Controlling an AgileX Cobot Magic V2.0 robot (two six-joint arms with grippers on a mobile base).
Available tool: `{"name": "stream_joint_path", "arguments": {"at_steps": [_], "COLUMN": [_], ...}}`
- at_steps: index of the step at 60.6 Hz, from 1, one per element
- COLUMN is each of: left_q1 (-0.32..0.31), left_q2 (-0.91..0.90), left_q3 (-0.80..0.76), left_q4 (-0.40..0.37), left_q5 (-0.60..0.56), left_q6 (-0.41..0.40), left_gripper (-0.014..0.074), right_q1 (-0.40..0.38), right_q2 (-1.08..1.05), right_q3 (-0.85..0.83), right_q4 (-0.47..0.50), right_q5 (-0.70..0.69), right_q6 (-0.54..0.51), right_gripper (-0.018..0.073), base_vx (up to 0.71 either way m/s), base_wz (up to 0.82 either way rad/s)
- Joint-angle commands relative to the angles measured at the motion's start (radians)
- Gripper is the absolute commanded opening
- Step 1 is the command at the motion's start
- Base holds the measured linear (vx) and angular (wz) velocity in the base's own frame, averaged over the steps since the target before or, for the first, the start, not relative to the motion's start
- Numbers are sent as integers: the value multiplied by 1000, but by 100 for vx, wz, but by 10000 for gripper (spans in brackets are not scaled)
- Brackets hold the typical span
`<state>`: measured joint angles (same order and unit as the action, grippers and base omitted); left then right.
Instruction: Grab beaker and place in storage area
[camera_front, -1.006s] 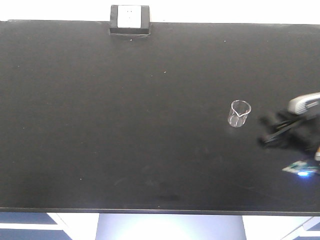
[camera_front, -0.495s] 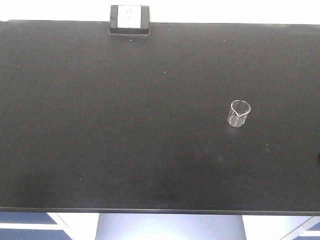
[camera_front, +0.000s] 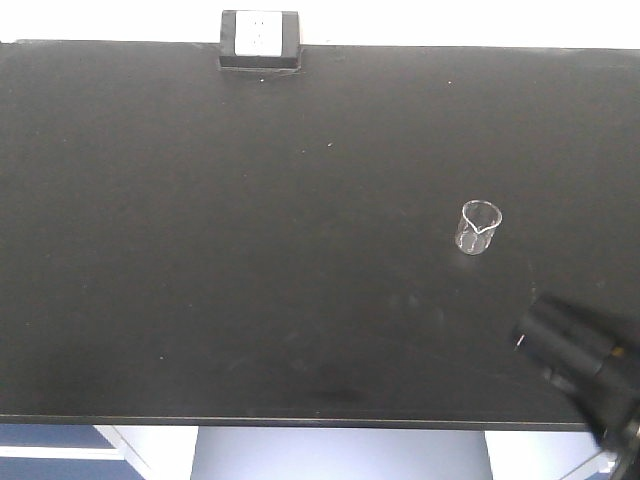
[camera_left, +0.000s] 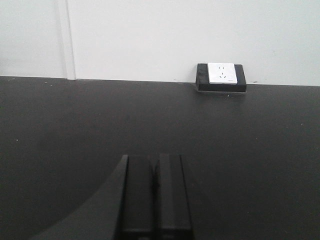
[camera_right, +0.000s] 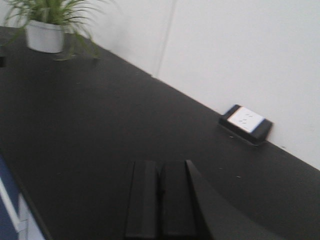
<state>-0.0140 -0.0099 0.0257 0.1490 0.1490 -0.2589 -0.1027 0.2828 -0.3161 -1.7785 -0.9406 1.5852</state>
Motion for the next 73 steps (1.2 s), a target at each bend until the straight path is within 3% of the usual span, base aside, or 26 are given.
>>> {"name": "stream_joint_path", "arguments": {"at_steps": [1,10,14,17,30,31,34,42,49,53,64,73], "left_q1": [-8,-8,-8,-8,-8,-8,-8,-8,-8,-8,-8,-8], "left_q2": [-17,-17,-17,-17,-17,-17,-17,-17,-17,-17,-17,-17], "left_q3": [22,22,22,22,22,22,22,22,22,22,22,22], "left_q4": [-6,-6,-6,-6,-6,-6,-6,-6,-6,-6,-6,-6], "left_q5": [-82,-82,-82,-82,-82,-82,-82,-82,-82,-82,-82,-81], "left_q6": [-6,-6,-6,-6,-6,-6,-6,-6,-6,-6,-6,-6], "left_gripper": [-8,-8,-8,-8,-8,-8,-8,-8,-8,-8,-8,-8], "right_q1": [-2,-2,-2,-2,-2,-2,-2,-2,-2,-2,-4,-3], "right_q2": [7,7,17,28,67,67,66,66,65,42,-184,-304], "right_q3": [-31,-27,-26,-26,-27,-27,-29,-29,-28,-12,120,244], "right_q4": [62,141,243,380,1311,1448,1599,1906,2054,2098,2114,2008], "right_q5": [44,352,511,603,852,904,983,1164,1236,1242,1242,1217], "right_q6": [-4,-4,-34,-139,-1119,-1229,-1423,-1761,-1943,-1963,-1912,-1764], "right_gripper": [-1,-1,-1,-1,-1,-1,-1,-1,-1,-1,-1,-1], "base_vx": [0,0,0,0,0,0,0,0,0,0,0,0], "base_wz": [0,0,0,0,0,0,0,0,0,0,0,0]}}
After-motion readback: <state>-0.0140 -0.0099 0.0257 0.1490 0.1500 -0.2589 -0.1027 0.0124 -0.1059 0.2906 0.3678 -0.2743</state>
